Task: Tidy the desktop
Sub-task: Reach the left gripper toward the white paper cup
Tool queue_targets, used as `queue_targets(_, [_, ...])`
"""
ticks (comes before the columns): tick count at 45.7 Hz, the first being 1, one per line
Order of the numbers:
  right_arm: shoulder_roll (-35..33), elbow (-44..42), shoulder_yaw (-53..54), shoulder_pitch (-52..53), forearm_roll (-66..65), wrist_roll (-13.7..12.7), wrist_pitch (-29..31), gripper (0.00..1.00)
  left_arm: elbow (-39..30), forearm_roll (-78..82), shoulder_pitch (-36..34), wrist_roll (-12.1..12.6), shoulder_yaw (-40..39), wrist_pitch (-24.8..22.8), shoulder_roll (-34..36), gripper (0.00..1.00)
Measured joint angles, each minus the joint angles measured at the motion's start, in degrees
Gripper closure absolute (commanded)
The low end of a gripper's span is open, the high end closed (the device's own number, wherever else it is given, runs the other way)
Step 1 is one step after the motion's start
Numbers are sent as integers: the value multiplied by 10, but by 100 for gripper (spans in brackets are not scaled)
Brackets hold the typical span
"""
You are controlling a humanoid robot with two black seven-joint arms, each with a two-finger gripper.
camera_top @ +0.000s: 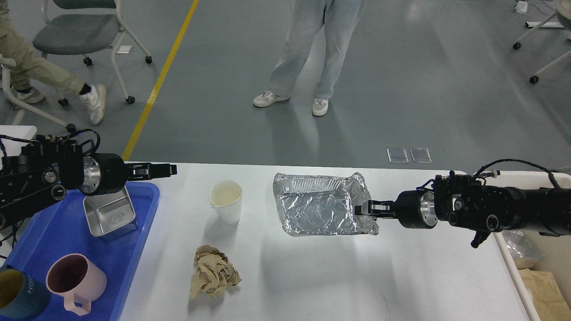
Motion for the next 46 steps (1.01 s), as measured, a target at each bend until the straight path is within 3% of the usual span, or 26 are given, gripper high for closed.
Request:
queue_targets(18, [10,-2,-1,-1,0,0,0,100,108,-2,-23,1,73,2,-153,21])
queue_targets(46, [9,-4,-3,-7,0,0,1,100,164,-10,-31,2,117,-2,-224,63])
